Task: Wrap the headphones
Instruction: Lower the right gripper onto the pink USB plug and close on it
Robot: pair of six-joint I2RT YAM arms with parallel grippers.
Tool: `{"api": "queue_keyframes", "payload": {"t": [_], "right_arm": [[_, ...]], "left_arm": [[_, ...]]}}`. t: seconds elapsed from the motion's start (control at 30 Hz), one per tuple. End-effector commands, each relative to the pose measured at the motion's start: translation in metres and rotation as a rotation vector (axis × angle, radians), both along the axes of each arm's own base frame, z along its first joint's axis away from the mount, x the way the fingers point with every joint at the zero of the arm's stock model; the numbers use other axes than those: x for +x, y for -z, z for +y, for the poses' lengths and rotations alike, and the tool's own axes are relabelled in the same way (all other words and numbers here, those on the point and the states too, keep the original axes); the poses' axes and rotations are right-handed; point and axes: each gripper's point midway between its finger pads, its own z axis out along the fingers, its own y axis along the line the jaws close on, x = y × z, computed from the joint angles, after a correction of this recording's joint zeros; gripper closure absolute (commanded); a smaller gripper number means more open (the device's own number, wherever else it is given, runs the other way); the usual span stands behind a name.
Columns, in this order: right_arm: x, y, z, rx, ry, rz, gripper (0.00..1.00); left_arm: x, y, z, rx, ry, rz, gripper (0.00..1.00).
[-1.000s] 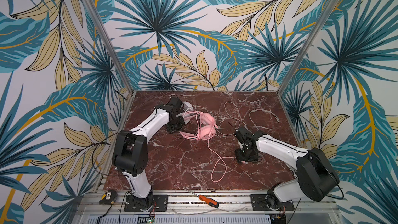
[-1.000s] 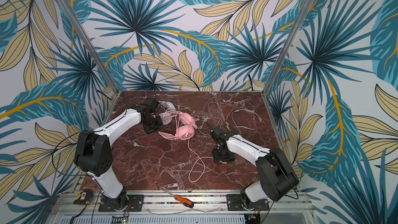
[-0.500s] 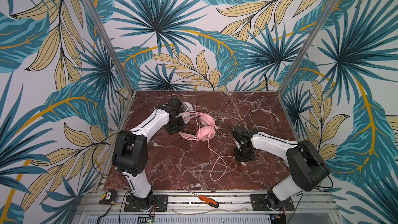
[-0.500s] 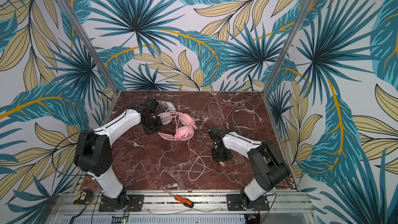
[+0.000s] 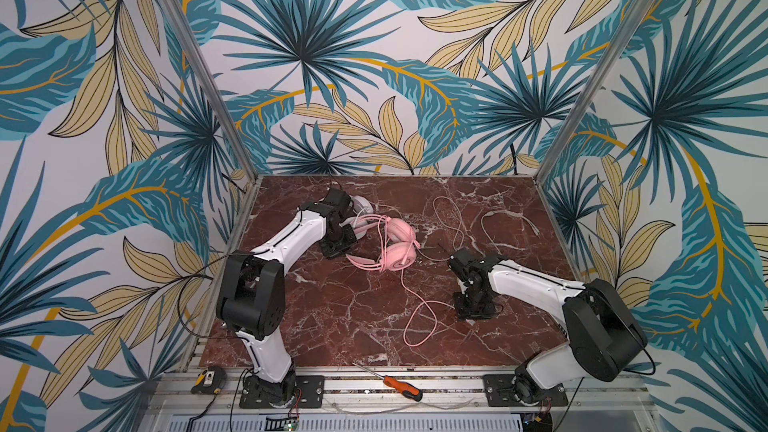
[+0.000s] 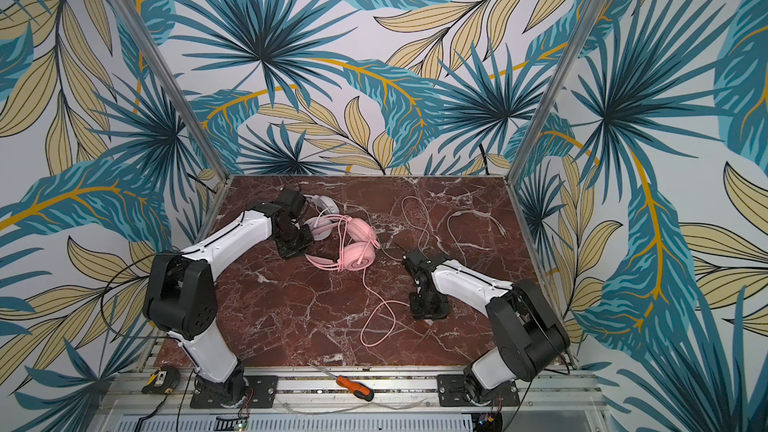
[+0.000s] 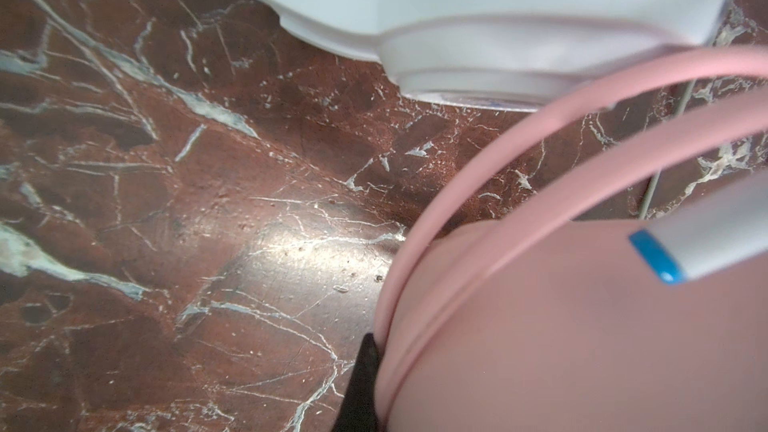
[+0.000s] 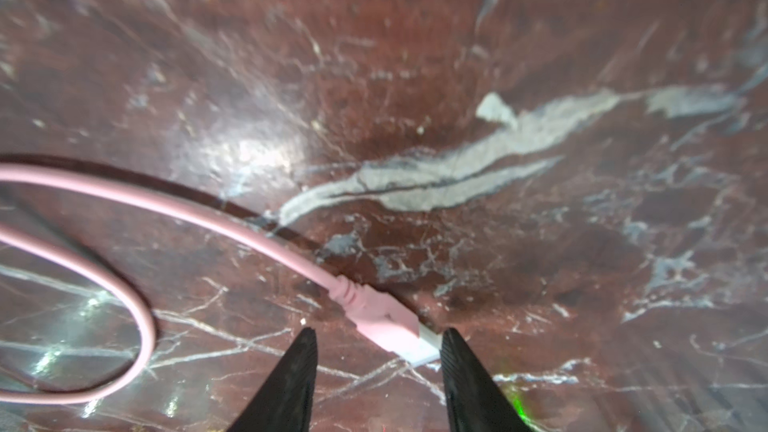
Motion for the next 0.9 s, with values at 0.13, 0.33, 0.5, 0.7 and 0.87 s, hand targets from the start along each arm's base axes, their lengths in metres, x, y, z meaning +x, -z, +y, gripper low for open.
{"api": "queue_keyframes", "payload": {"t": [0.13,0.33,0.5,0.7,0.87], "right_arm": [[-0.019,0.015,-0.005,-0.073,-0.010,0.059,0.52],[-0.012,0.016,-0.001,-0.145,-0.098,0.045,0.59],[0.000,0.009,-0.003,-0.169,-0.104,-0.012,0.56],[0.011,0.000,-0.006,-0.186,-0.132,-0.084,0.52],[0.005,0.012,0.004,-0.129,-0.140,-0.050,0.59]], "left_arm": [[0.009,-0.006,-0.008,-0.053,0.013,-0.033,1.00],[0.009,-0.006,-0.008,-0.052,0.014,-0.033,1.00],[0.009,-0.007,-0.007,-0.053,0.011,-0.035,1.00],[0.009,-0.006,-0.008,-0.055,0.012,-0.033,1.00],[0.009,-0.006,-0.008,-0.057,0.011,-0.031,1.00]]}}
